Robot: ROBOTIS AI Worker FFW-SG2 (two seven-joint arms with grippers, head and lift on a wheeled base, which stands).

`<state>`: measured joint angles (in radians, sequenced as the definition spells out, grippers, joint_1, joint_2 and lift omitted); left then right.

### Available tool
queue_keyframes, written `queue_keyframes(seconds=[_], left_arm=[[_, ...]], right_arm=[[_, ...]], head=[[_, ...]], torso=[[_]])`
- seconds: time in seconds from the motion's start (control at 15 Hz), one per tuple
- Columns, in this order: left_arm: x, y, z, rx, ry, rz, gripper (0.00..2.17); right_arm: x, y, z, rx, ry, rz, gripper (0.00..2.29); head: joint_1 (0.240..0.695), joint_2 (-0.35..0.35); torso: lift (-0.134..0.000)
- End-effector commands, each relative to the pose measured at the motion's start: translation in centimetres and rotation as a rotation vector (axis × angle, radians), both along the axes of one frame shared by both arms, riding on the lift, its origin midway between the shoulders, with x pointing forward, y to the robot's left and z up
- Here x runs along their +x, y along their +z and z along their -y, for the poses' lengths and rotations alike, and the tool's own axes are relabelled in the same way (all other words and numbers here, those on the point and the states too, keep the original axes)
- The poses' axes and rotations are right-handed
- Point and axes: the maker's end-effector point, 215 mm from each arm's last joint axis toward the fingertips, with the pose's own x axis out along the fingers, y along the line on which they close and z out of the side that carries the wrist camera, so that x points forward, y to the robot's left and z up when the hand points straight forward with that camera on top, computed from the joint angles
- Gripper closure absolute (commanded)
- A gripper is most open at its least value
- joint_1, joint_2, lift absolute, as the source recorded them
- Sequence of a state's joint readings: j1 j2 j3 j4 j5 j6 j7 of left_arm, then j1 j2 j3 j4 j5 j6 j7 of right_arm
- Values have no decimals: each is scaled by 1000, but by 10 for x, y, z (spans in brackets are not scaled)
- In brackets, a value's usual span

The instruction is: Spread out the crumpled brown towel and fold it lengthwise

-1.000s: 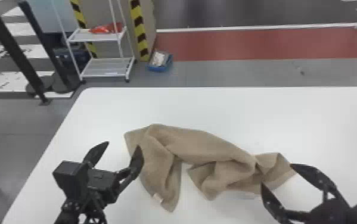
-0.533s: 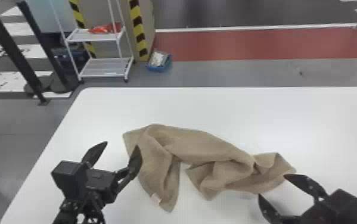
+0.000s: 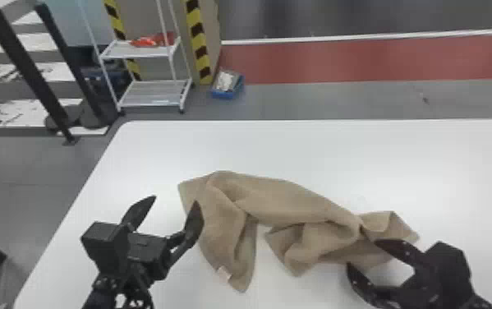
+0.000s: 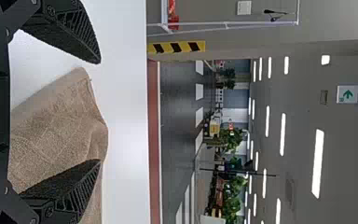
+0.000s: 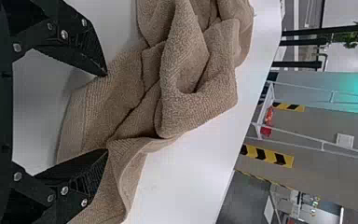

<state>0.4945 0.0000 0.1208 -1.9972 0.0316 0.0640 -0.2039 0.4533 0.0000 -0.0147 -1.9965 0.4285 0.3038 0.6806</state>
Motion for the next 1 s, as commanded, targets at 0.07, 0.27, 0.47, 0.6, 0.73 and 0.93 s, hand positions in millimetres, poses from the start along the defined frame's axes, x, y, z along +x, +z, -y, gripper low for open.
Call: queue_keyframes(seconds=[0.07, 0.27, 0.47, 0.6, 0.73, 0.93], left_arm=[[-1, 0, -2, -5, 4, 1, 137], [-1, 0, -1, -7, 3, 3, 137], [-1, 2, -1, -9, 3, 6, 137], [-1, 4, 0, -10, 2, 9, 137], [-2, 5, 1, -12, 0, 11, 137], [-2, 6, 2, -17, 0, 13, 137]], right_arm=[[-1, -12, 0, -7, -2, -53, 626], [-1, -4, 2, 17, 1, -31, 1349], [9, 40, 18, 93, -27, 91, 1359], [16, 77, 32, 168, -58, 158, 1359], [23, 108, 60, 211, -96, 210, 1359], [42, 128, 144, 193, -232, 199, 1359]], head=[[695, 145], [695, 147], [695, 140], [695, 129], [695, 114], [695, 53]], torso=[[-124], [-124], [-124], [-124], [-124], [-124]])
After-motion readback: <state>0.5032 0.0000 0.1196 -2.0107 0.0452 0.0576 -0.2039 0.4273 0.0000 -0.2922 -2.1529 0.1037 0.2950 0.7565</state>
